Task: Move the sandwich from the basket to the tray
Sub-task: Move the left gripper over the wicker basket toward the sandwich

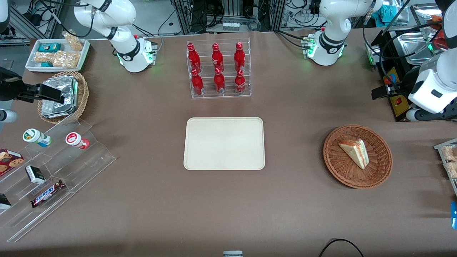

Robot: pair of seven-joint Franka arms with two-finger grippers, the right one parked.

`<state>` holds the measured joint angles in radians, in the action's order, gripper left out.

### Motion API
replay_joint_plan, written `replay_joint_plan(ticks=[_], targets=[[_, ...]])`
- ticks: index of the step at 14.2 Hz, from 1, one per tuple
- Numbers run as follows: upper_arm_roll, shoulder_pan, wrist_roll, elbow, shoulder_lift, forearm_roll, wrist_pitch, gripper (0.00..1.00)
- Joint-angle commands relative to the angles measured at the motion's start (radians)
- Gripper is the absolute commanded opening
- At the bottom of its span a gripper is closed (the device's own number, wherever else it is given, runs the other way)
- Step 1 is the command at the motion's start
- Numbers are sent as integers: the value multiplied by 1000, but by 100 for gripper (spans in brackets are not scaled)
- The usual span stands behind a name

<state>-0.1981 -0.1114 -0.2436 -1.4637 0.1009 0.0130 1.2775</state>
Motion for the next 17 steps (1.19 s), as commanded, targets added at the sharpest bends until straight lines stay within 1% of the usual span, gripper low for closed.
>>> replay_joint_plan(ticks=[1,11,13,15,17], targets=[[8,16,39,23,28,-2,57,100],[2,22,30,11,39,7,76,100],[2,22,29,-18,37,8,77,100],[2,22,24,-73,40,37,88,100],[2,22,23,-172,28,53,193,100]])
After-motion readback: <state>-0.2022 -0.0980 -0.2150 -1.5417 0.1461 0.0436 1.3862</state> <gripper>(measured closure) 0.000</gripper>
